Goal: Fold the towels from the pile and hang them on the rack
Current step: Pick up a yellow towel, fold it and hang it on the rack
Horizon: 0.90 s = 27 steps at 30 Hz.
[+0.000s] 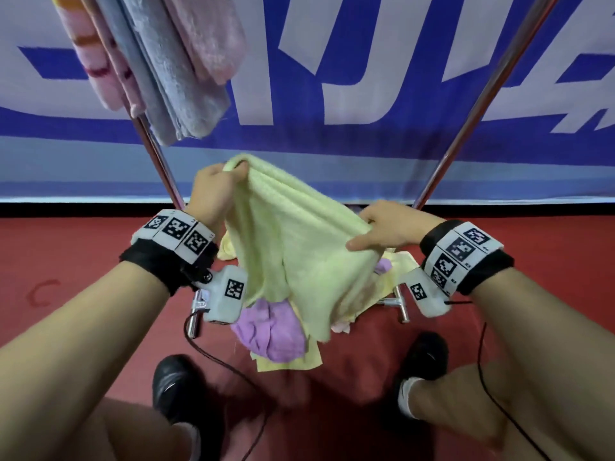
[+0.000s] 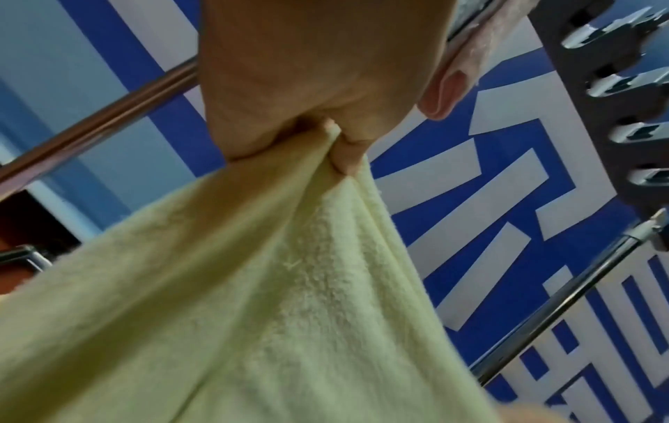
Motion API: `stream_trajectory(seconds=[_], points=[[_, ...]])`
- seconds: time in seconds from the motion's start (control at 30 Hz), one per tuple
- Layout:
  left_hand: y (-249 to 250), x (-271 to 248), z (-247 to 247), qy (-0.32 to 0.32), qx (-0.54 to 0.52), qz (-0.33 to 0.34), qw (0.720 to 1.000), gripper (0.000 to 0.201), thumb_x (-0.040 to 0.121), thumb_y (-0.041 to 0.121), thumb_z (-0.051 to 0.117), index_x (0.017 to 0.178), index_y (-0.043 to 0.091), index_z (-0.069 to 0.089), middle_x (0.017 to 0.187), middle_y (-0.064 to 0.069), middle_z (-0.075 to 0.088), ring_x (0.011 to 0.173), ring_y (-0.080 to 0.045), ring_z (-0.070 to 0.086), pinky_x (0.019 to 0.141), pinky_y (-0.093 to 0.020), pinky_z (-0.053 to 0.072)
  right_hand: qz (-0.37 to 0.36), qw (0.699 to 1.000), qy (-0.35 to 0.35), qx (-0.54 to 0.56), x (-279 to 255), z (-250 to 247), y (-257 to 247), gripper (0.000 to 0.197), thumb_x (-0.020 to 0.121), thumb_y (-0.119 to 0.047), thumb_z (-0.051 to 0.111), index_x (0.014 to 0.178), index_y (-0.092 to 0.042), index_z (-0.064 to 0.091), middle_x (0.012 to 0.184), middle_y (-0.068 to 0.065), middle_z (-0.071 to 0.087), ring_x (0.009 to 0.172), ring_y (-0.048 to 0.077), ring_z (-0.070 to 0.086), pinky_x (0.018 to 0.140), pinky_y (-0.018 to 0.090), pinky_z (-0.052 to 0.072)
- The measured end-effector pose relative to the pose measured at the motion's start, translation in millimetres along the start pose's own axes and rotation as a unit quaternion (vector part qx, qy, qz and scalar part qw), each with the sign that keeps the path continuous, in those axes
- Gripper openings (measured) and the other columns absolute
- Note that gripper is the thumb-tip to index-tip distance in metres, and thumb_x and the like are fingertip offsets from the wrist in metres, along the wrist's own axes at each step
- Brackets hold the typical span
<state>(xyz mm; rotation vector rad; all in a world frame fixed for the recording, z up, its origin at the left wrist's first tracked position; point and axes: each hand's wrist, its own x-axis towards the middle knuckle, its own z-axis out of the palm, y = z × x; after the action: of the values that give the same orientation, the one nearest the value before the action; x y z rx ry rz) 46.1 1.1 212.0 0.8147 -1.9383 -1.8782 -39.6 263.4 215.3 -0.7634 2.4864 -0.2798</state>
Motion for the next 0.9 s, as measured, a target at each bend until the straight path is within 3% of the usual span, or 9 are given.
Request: stream_trajectory(seconds=[0.07,0.17,0.27,0.37,0.57,0.67,0.73,0.83,0.9], points=[[-4,1,-6,-0.035,0.042,-0.031,0.998,0.019,0.085,0.018,0.071,0.099,0.005,0.069,0.087,-0.009,0.072,0.080,-0.029,0.071,0.072,-0.037,0.053,-0.035,0.996,0.068,0.042,3,-2,-5,0.024,0.088,-0.048,0.075,0.082,-0.026,0.067,0.076,-0.009,0.063,0.071,0.012,0.058,0.055,0.021,0.039],[-8,-18,5,-0.252,0.144,-0.028,0.957,0.043,0.080,0.032,0.080,0.117,0.014,0.067,0.103,-0.004,0.076,0.094,-0.023,0.073,0.082,-0.034,0.056,-0.123,0.978,0.122,0.119,6,2,-27,0.019,0.090,-0.038,0.075,0.088,-0.020,0.071,0.079,-0.005,0.068,0.071,0.007,0.059,0.057,0.015,0.038],[-12,-37,22,-0.403,0.268,0.022,0.874,0.045,0.078,0.046,0.080,0.105,0.011,0.070,0.077,0.000,0.071,0.064,-0.017,0.064,0.061,-0.024,0.049,-0.159,0.972,0.109,0.134,7,5,-41,0.010,0.083,-0.018,0.078,0.086,-0.024,0.070,0.076,-0.010,0.066,0.068,0.001,0.056,0.061,0.014,0.040],[-15,-32,24,-0.367,0.304,0.077,0.876,0.018,0.091,0.022,0.073,0.083,0.007,0.071,0.051,0.005,0.047,0.045,-0.010,0.041,0.046,-0.020,0.036,-0.109,0.988,0.085,0.062,4,0,-40,0.015,0.081,-0.033,0.081,0.086,-0.025,0.070,0.074,-0.011,0.063,0.069,0.007,0.056,0.058,0.020,0.039],[-9,-8,-1,-0.140,0.352,0.078,0.922,0.015,0.089,0.010,0.063,0.075,0.013,0.069,0.064,0.009,0.060,0.062,-0.003,0.053,0.061,-0.014,0.041,0.012,0.999,0.017,-0.046,-9,-17,-12,0.037,0.078,-0.048,0.084,0.079,-0.015,0.067,0.074,0.002,0.066,0.072,0.023,0.059,0.061,0.032,0.043],[-4,-16,-2,-0.195,0.163,0.008,0.967,0.019,0.085,-0.006,0.058,0.084,0.009,0.069,0.071,0.003,0.068,0.067,-0.006,0.063,0.065,-0.020,0.048,-0.046,0.995,0.083,0.042,-10,-17,-14,0.029,0.083,-0.045,0.082,0.080,-0.020,0.068,0.085,0.002,0.067,0.081,0.022,0.060,0.069,0.035,0.042],[-1,-28,7,-0.262,0.084,-0.026,0.961,0.016,0.088,-0.004,0.065,0.097,0.010,0.065,0.085,-0.007,0.072,0.077,-0.016,0.069,0.068,-0.025,0.053,-0.092,0.973,0.115,0.176,-9,-13,-26,0.013,0.086,-0.035,0.081,0.083,-0.028,0.071,0.085,-0.004,0.070,0.079,0.011,0.064,0.069,0.027,0.045],[1,-48,26,-0.341,0.121,-0.012,0.932,0.032,0.085,0.018,0.079,0.114,0.014,0.065,0.106,-0.008,0.075,0.097,-0.021,0.072,0.082,-0.029,0.057,-0.118,0.948,0.140,0.262,-6,-6,-40,0.012,0.082,-0.015,0.082,0.083,-0.016,0.069,0.075,-0.006,0.066,0.064,0.000,0.057,0.059,0.017,0.043],[3,-56,31,-0.349,0.155,-0.008,0.924,0.027,0.082,0.031,0.082,0.105,0.020,0.073,0.103,-0.006,0.077,0.097,-0.021,0.073,0.088,-0.034,0.056,-0.114,0.948,0.129,0.267,-1,-3,-45,0.020,0.077,-0.008,0.082,0.083,-0.019,0.066,0.076,-0.007,0.064,0.061,-0.003,0.055,0.057,0.014,0.042]])
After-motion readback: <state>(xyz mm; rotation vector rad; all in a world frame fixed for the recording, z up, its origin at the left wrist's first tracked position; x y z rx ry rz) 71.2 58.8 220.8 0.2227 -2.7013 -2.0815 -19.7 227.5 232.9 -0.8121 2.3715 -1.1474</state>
